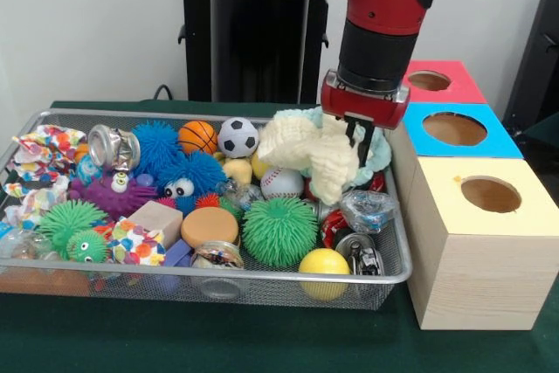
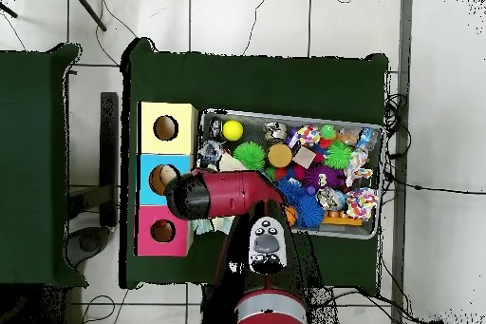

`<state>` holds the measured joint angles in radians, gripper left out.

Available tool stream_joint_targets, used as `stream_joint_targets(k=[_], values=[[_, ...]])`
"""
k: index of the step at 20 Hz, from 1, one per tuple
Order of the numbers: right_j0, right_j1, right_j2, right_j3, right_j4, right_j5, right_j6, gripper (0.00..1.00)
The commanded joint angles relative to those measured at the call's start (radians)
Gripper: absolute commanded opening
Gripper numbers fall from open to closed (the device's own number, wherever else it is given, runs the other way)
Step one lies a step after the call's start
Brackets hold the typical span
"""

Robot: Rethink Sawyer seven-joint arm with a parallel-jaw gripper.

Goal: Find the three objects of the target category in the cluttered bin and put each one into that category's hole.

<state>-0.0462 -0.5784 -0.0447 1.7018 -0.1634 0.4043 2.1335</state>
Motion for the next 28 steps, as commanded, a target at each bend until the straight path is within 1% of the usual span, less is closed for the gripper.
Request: stream_joint_targets(k=[1, 3, 4, 9, 14, 15, 16, 19, 21, 25, 28], values=[[0.05, 0.022, 0.029, 0.067, 0.073, -0.097, 0.228, 0.0], [0.043, 0.021, 0.034, 0.073, 0.074, -0.104, 0.205, 0.0], [0.045, 0.023, 0.033, 0.071, 0.081, -0.102, 0.191, 1.0], [0.018, 0.026, 0.059, 0.065, 0.092, -0.078, 0.157, 1.0], [0.003, 0.027, 0.062, 0.045, 0.102, -0.043, 0.126, 1.0], [-0.009, 0.026, 0.067, 0.044, 0.106, -0.036, 0.119, 1.0], [-0.015, 0.022, 0.064, 0.042, 0.105, -0.037, 0.113, 1.0], [-0.052, 0.018, 0.061, 0.012, 0.079, -0.025, 0.057, 1.0], [-0.084, -0.008, 0.073, -0.001, 0.076, 0.035, 0.012, 1.0], [-0.139, -0.115, 0.107, -0.02, 0.081, 0.201, -0.08, 1.0], [-0.182, -0.17, 0.143, -0.053, 0.077, 0.316, -0.146, 1.0]])
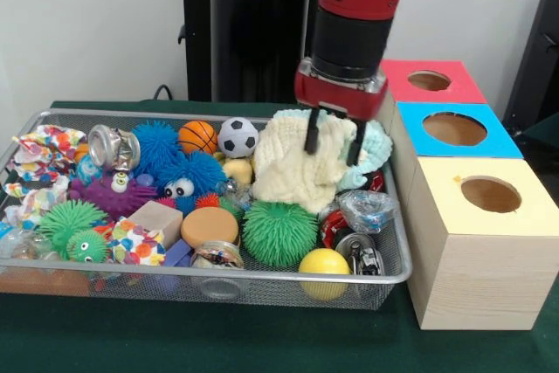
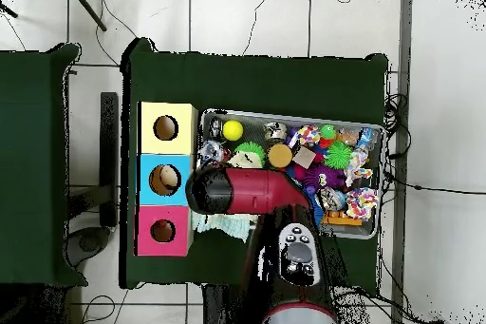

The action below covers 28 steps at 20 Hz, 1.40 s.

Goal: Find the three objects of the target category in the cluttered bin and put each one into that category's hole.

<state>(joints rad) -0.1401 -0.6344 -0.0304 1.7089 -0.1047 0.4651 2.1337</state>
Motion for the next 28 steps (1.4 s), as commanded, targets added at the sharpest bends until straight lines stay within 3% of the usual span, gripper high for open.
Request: stream_joint_targets(k=[1, 4, 7, 12, 20, 28], values=[[-0.096, -0.132, 0.132, -0.07, 0.016, 0.294, -0.158, 1.0], [-0.115, -0.166, 0.15, -0.11, 0.008, 0.402, -0.18, 1.0], [-0.146, -0.164, 0.182, -0.144, -0.006, 0.443, -0.209, 1.0], [-0.176, -0.136, 0.207, -0.156, -0.047, 0.379, -0.218, 1.0], [-0.269, -0.046, 0.245, -0.086, -0.15, 0.15, -0.242, 1.0], [-0.4, -0.017, 0.314, -0.149, -0.23, 0.213, -0.332, 1.0]])
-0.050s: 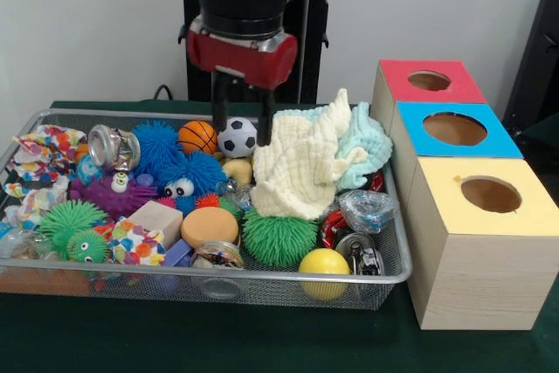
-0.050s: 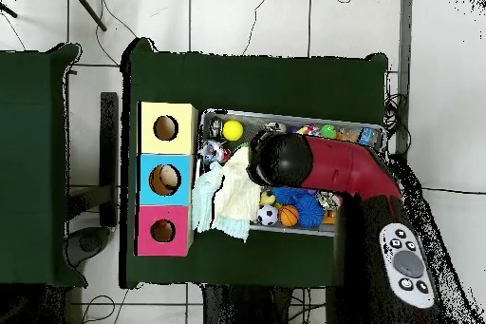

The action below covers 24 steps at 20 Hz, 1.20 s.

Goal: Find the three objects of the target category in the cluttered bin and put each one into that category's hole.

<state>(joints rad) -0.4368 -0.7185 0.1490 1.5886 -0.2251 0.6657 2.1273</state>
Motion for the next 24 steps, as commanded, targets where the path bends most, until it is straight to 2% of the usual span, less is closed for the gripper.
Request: stream_joint_targets(k=[1, 5, 10, 14, 17, 24], values=[[-0.115, 0.065, 0.14, -0.032, -0.119, 0.017, -0.33, 1.0], [-0.157, 0.053, 0.157, -0.012, -0.157, -0.003, -0.31, 1.0], [-0.225, 0.115, 0.187, -0.033, -0.207, -0.032, -0.299, 1.0], [-0.251, 0.139, 0.203, -0.048, -0.245, -0.05, -0.28, 1.0], [-0.252, 0.187, 0.21, -0.12, -0.251, 0.005, -0.271, 1.0], [-0.254, 0.285, 0.245, -0.322, -0.287, 0.089, -0.324, 1.0]])
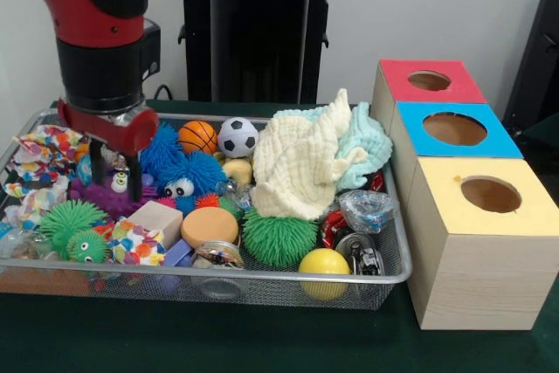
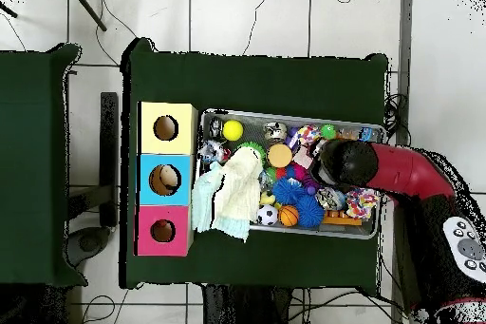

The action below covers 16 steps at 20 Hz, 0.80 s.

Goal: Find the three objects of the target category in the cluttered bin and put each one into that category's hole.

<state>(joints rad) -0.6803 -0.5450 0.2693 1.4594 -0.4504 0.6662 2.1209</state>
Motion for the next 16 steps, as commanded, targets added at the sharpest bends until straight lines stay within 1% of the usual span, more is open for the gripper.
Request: stream_joint_targets(k=[1, 6, 10, 16], values=[[-0.009, 0.124, 0.126, -0.21, -0.066, 0.085, -0.312, 1.0], [0.0, 0.169, 0.126, -0.267, -0.082, 0.038, -0.262, 1.0], [0.002, 0.21, 0.138, -0.315, -0.089, 0.031, -0.27, 1.0], [0.019, 0.229, 0.116, -0.284, -0.116, -0.038, -0.201, 1.0]])
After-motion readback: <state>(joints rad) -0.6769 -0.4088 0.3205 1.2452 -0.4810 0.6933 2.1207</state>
